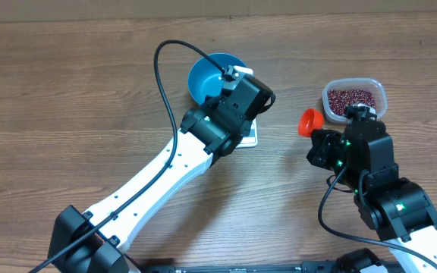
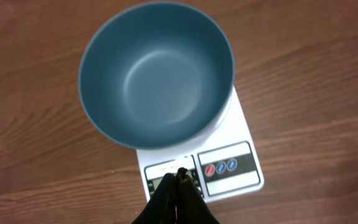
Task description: Scoop item into bowl and weigh 150g on scale
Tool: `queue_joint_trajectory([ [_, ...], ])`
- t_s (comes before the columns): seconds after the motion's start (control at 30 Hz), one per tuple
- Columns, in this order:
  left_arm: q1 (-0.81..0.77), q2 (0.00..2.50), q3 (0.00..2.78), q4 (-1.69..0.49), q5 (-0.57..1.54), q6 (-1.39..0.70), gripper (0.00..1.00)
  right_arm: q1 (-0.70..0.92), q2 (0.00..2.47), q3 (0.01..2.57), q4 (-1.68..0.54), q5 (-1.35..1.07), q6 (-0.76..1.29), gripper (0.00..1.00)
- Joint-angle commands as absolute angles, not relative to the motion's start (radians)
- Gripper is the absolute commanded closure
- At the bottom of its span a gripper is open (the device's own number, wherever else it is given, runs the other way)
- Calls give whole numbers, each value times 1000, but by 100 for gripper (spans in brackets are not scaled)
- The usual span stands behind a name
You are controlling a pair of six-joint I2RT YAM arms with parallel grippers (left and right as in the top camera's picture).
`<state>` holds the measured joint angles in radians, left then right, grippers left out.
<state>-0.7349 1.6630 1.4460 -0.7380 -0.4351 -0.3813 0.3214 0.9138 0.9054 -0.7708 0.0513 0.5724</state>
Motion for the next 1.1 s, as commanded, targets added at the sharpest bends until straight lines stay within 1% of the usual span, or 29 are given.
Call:
queue_joint_trajectory([
  [0.0, -720, 1684, 1440, -706, -497, -390, 96, 319, 910, 945, -763, 51, 572, 96],
  [0.4, -719, 1877, 1440, -566, -452, -430, 96, 319, 910, 945, -760, 51, 572, 96],
  [0.93, -692, 1931, 1440, -530, -451, -433, 96, 319, 910, 945, -760, 51, 572, 96],
  [1.07, -692, 1932, 1440, -518, -451, -464, 96, 319, 910, 945, -753, 50, 572, 96],
])
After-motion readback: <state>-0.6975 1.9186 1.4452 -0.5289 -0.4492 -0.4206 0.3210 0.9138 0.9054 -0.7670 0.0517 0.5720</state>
